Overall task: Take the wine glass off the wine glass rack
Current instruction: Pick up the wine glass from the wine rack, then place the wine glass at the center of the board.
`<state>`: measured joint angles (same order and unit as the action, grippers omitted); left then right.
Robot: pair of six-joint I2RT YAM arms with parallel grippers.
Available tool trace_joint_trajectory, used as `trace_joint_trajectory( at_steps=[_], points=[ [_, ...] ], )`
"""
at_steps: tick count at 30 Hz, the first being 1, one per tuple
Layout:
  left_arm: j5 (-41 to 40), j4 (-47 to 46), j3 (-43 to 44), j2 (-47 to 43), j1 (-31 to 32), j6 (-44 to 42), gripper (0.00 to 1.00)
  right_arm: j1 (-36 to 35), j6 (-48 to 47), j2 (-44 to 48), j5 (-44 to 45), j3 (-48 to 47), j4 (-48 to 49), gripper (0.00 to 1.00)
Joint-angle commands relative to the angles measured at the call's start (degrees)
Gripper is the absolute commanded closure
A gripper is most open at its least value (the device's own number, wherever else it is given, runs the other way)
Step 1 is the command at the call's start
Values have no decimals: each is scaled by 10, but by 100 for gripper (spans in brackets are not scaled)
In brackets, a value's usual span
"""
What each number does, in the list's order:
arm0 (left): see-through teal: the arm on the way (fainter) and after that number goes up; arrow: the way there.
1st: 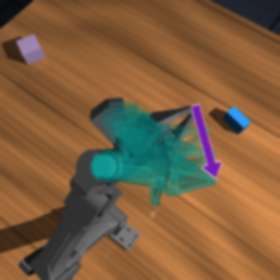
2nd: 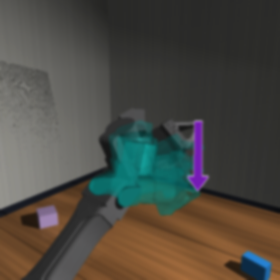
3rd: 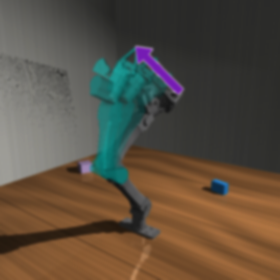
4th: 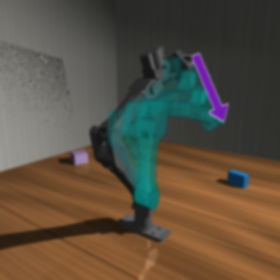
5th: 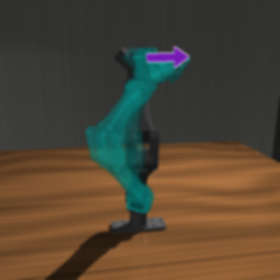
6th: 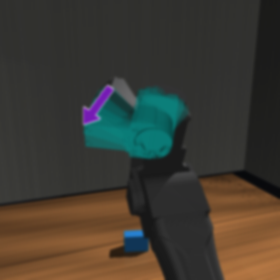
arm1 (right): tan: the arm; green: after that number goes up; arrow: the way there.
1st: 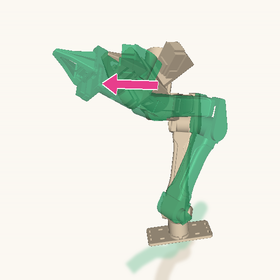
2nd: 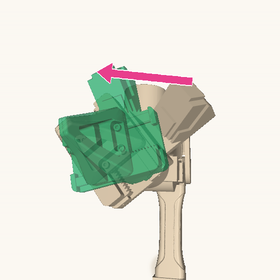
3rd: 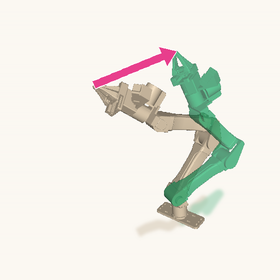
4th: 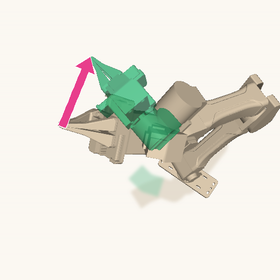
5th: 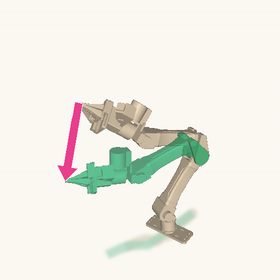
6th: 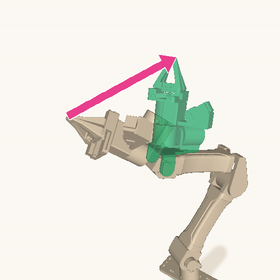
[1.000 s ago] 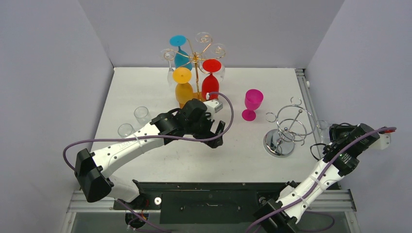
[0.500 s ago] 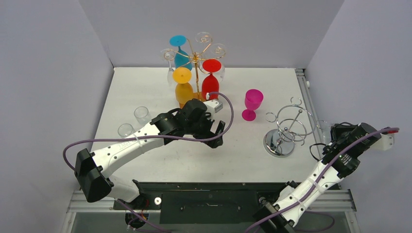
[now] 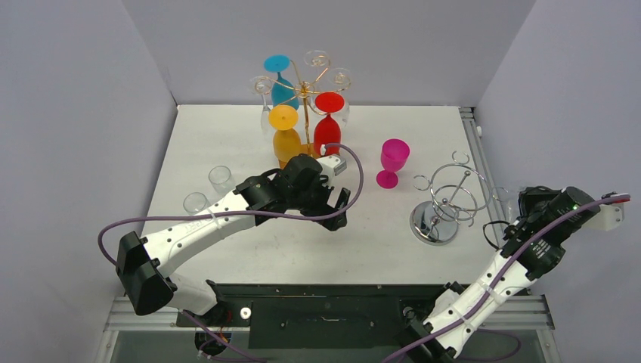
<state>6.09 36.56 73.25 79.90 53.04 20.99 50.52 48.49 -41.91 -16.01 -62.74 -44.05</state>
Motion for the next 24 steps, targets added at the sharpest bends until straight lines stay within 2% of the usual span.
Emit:
trace_joint_trajectory(
  at_steps=[1,8,14,24],
  points=[
    [3,-25,9,-7,-4,7,4,-6,-9,-3,4,-47,19,100],
    [3,-23,16,-12,-9,15,4,-13,10,-7,-19,-89,11,100],
    [5,-22,49,-8,-13,29,4,-46,44,-34,-24,-148,18,100],
    [-14,-19,150,5,-17,58,4,-190,142,-103,11,-208,112,100]
  ],
)
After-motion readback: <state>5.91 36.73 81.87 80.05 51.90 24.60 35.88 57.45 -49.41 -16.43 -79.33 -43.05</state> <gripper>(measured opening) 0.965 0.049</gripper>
